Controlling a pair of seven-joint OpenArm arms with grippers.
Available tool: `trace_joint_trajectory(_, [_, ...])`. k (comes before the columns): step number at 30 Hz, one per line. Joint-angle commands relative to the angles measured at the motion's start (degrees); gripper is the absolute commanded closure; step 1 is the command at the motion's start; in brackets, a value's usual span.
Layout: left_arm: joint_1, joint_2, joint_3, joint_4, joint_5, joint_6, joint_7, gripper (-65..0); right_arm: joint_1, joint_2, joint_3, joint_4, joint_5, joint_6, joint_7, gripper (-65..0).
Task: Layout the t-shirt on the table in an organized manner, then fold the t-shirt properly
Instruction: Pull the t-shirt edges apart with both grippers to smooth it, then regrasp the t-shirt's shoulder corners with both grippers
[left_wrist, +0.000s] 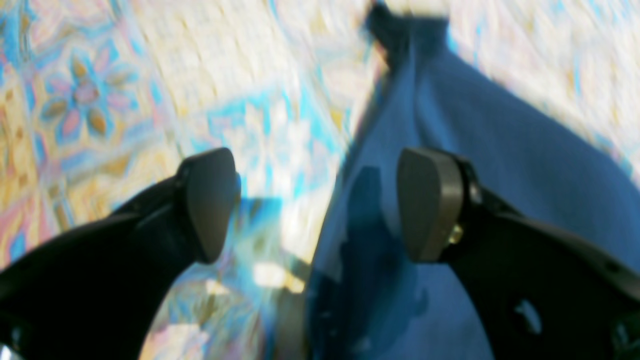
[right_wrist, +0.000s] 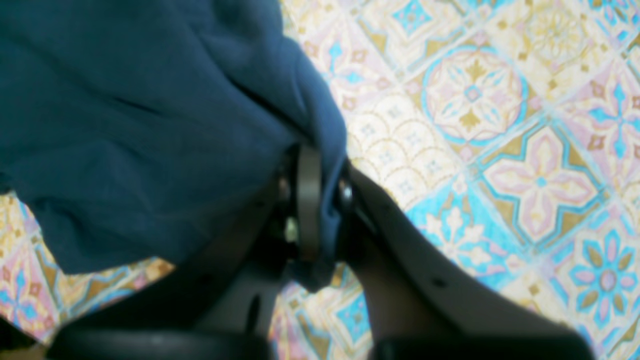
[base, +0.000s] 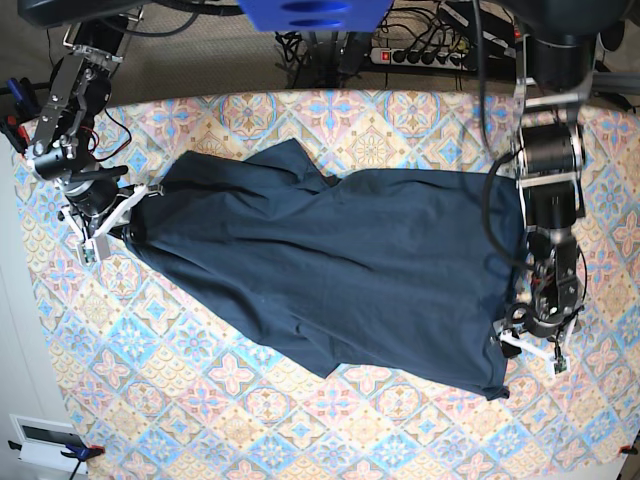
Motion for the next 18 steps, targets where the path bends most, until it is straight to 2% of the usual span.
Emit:
trace_joint_trajectory(1, [1.4, -1.7, -2.1, 7.3, 0.1, 0.3, 1.2, -44.7, 0.7, 0.7, 0.2, 0.9, 0.8, 0.1, 1.3, -2.0])
trace_joint_trajectory(5, [16.5, -1.7, -8.6, 31.3, 0.1, 0.1, 12.8, -41.9, 0.8, 0.6, 0.2, 0.8, 0.8, 0.1, 1.3, -2.2])
trace_joint_trajectory(10, [32.5, -1.5, -10.5, 51.1, 0.1, 0.0, 19.6, -42.0, 0.9, 0.6, -0.7, 0.3, 0.8, 0.1, 1.3, -3.1])
trace_joint_trajectory(14, [43.9, -1.6, -10.5, 60.3, 0.1, 0.0, 20.5, -42.0, 1.7, 0.6, -3.3, -1.7, 0.8, 0.1, 1.3, -3.1])
trace_joint_trajectory(18, [48.2, -1.6, -11.6, 60.0, 0.1, 0.0, 20.5, -42.0, 4.3, 0.6, -4.8, -2.1, 0.8, 0.1, 1.3, -3.1])
